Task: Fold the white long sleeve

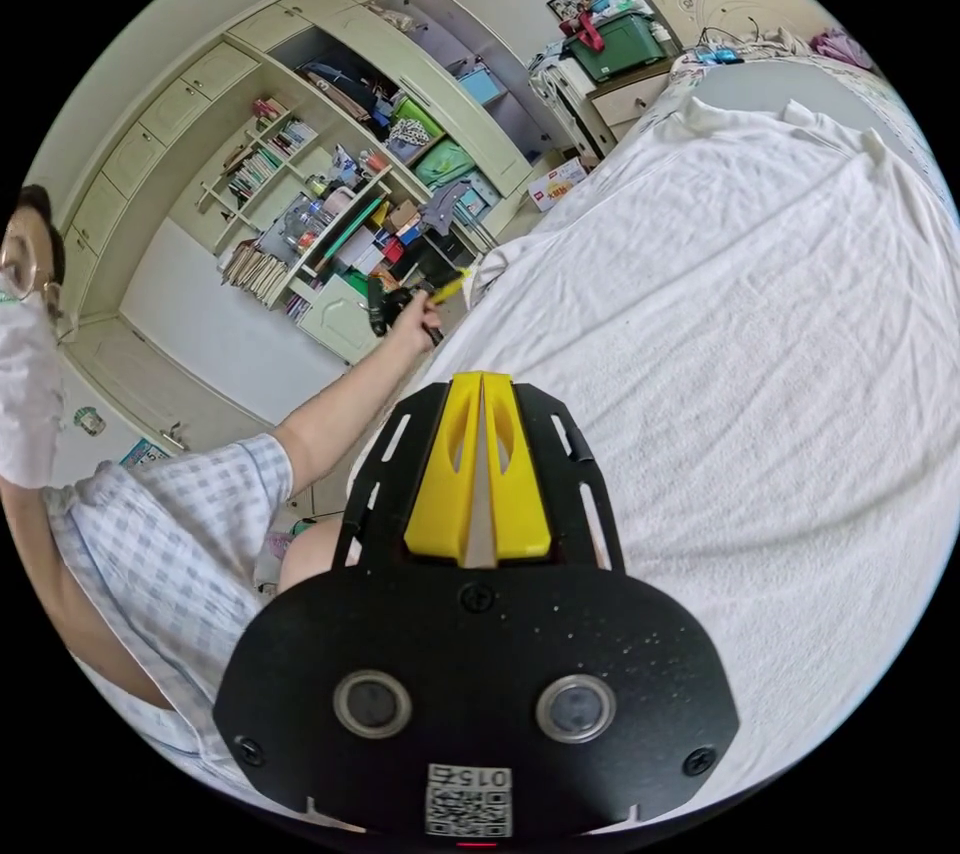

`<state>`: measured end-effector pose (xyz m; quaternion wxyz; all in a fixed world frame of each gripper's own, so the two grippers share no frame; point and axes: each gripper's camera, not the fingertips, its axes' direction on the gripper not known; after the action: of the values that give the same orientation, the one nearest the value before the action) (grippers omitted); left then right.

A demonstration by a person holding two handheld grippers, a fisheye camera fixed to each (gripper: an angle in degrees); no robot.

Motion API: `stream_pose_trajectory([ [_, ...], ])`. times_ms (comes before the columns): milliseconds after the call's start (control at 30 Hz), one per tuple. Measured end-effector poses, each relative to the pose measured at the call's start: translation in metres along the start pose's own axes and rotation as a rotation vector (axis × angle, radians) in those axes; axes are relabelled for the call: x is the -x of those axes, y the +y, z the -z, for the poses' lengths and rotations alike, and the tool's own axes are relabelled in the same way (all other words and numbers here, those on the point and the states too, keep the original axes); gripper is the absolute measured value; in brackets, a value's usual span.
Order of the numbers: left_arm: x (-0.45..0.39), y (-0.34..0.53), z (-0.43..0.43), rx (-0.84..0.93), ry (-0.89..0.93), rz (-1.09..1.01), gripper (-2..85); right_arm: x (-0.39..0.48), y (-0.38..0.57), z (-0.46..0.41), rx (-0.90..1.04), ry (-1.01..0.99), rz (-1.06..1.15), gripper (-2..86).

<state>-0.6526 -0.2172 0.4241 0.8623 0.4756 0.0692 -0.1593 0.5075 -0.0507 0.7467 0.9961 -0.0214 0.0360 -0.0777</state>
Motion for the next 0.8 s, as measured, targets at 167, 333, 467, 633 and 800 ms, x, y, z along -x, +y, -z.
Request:
stream_pose_trajectory([
  [167,-0.193,0.033,0.103,-0.219,0.120,-0.402,-0.3,0.000,-0.007,0.005,0.005,-0.011,-0.016,-0.3],
  [333,-0.366,0.192,0.143,-0.091,0.355,-0.899,0.3,-0.001,0.004,0.068,-0.143,-0.090,-0.058,0.0],
  [467,-0.400,0.276,0.096,0.262,0.293,-1.004,0.7,-0.003,0.063,0.146,-0.331,0.090,-0.154,0.8],
  [633,-0.419,0.332,0.059,0.517,0.120,-1.034,1.9,-0.040,0.134,0.183,-0.286,0.094,-0.311,3.1],
  [800,-0.404,0.321,0.061,0.458,0.238,-0.816,8.5,-0.019,0.148,0.187,-0.213,0.109,-0.259,4.0],
])
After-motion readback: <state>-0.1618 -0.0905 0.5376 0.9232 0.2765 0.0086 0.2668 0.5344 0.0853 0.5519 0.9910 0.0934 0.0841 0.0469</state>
